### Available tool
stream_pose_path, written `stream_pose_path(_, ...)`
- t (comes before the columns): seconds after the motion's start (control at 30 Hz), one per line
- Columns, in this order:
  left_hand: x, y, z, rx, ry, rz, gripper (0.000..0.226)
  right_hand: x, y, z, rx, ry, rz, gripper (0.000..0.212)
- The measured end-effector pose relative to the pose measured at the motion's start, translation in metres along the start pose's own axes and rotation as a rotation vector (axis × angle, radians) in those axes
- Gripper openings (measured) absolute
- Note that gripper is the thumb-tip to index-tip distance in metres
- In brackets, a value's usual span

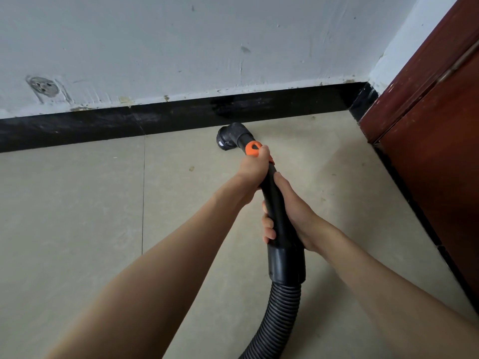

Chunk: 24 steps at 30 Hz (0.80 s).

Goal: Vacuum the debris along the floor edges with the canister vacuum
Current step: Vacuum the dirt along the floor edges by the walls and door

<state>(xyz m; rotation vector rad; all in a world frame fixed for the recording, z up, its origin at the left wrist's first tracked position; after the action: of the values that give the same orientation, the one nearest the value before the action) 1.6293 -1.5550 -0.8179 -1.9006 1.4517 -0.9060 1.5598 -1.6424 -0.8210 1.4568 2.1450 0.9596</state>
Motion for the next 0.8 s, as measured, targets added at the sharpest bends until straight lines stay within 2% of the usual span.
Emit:
stream_pose_path(0.23, -0.041, -0.003, -0.011, -0.007, -0.133, -0.138, 0.025, 0.033, 0.011, 0.000, 0.001, 0.035, -0.140, 0.060)
stream_pose_path(0.43, -0.054, -0.007, -0.024, -0.033, -0.195, -0.130, 0.026, 0.045, 0.015, -0.008, -0.019, -0.076, -0.231, 0.059)
stream_pose_path(0.57, -0.043, 0.004, -0.043, -0.063, -0.119, -0.040, 0.024, 0.035, -0.001, -0.030, -0.039, -0.177, -0.324, 0.056)
stream_pose_path(0.7, -0.012, 0.023, -0.063, -0.119, 0.014, -0.021, 0.036, 0.012, -0.023, -0.060, -0.036, -0.278, -0.372, 0.055)
stream_pose_path(0.8, 0.017, 0.036, -0.077, -0.140, 0.099, 0.011, 0.034, -0.007, -0.041, -0.082, -0.006, -0.345, -0.395, 0.056)
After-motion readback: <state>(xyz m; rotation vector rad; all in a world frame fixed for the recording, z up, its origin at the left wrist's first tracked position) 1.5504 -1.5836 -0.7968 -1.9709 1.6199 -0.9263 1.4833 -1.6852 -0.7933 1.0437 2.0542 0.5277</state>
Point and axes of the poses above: each hand's wrist, its own z-axis towards the middle knuckle, its own x-axis out of the palm, y = z × x, the point moved 3 cm from there along z, towards the middle knuckle, and after that the axes turned 9 degrees about -z, right-handed, at the moved point
